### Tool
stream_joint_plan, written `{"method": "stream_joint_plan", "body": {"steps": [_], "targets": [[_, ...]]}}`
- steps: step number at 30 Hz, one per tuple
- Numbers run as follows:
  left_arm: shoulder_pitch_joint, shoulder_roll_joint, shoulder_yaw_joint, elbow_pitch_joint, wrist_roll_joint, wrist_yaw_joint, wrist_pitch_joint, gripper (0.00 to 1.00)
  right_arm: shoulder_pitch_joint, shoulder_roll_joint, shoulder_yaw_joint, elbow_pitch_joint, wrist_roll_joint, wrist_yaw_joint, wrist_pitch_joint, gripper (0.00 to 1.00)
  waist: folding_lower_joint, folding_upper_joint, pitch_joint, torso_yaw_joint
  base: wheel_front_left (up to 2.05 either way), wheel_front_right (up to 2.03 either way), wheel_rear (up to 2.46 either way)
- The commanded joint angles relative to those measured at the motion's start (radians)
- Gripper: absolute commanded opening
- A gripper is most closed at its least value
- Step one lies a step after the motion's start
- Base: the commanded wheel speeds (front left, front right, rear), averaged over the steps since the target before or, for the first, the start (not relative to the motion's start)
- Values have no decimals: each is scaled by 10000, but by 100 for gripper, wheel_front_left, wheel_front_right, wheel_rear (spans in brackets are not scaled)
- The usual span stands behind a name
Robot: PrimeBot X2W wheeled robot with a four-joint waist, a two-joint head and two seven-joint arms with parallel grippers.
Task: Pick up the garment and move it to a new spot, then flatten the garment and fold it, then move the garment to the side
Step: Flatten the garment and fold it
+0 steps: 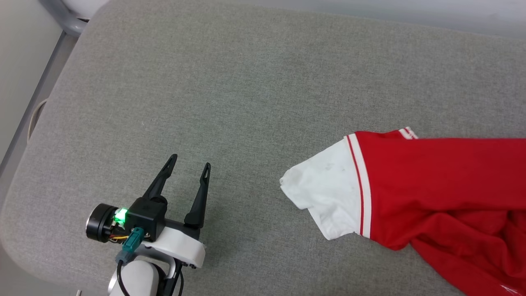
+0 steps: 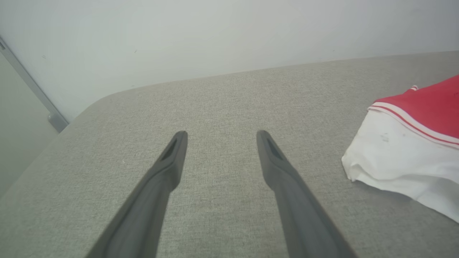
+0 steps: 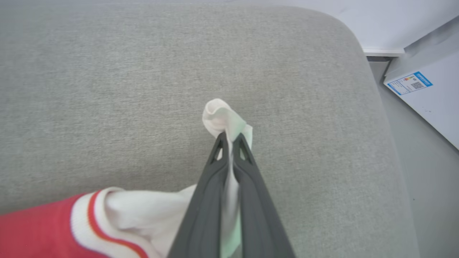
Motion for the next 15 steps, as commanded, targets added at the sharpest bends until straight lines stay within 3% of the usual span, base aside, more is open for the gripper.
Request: {"method": "stream_joint_plan", "body": {"steps": [1,7,8,9,15], "targets": [[-117,49,10,-15,46,-13,-26,100,-203,-35,-351,153,-298,-14,-206,0,-1,0,24,18,0,0,0],[-157,72,24,-3,51,-15,-26,100,-240,165,-2230,967,-1797,-14,-1550,1,-1,0,82,21,0,0,0],[-149,72,27,4,60,-12,-26,100,-258,249,-2459,1147,-2009,-14,-1687,47,-1,0,80,4,0,0,0],[-141,77,32,13,74,-8,-26,100,-253,322,-2636,1307,-2201,-14,-1801,100,-1,0,69,-17,0,0,0],[-166,121,69,6,103,17,-26,100,-696,746,-3119,1843,-2899,-14,-2492,100,-1,0,-152,-288,0,0,0]]}}
